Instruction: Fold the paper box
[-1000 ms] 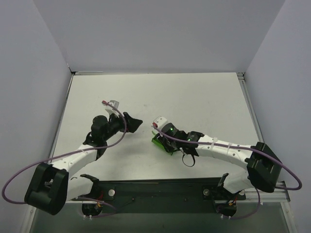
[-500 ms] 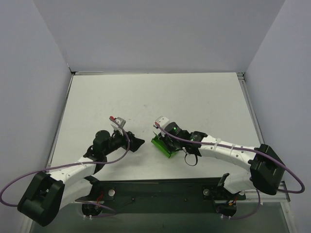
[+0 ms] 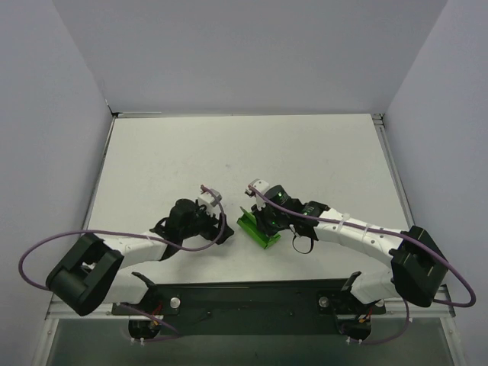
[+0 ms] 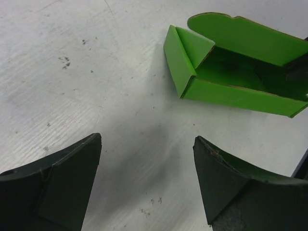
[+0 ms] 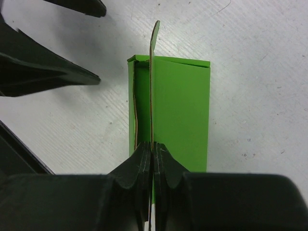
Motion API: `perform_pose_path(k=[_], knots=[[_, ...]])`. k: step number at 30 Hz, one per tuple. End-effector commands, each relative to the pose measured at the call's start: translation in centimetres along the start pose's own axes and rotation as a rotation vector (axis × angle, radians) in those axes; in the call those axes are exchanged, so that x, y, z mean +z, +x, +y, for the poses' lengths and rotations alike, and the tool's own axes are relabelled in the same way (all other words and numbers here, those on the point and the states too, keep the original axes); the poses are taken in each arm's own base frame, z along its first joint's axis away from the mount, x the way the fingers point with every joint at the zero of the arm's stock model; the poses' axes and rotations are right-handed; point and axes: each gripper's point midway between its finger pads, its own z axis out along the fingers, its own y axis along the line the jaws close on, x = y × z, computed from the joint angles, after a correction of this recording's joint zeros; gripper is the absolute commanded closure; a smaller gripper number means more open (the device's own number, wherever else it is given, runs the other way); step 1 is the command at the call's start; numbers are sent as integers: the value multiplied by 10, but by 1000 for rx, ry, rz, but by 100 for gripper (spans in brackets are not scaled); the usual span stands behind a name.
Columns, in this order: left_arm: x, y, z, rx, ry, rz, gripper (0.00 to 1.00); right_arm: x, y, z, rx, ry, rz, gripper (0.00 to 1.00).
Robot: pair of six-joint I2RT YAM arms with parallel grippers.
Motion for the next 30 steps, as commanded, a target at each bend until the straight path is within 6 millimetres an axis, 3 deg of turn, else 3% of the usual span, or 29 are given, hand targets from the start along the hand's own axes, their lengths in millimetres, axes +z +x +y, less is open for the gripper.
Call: perform_pose_path(k=[1,5,9,18,30], knots=[[24,-6,-10,114,-5,55,13,-1,12,5,35,-45,59,100],[38,-4,-24,157,44,17,8,-1,14,7,45,-74,67,100],[41,-23,-34,200,102,-108,5,-5,15,10,73,-128,71,100],[21,-33,-62,249,252,-228,5,-17,11,17,129,-286,84,100],[4,-42,-84,278,344,-257,5,-34,4,45,124,-495,91,100]])
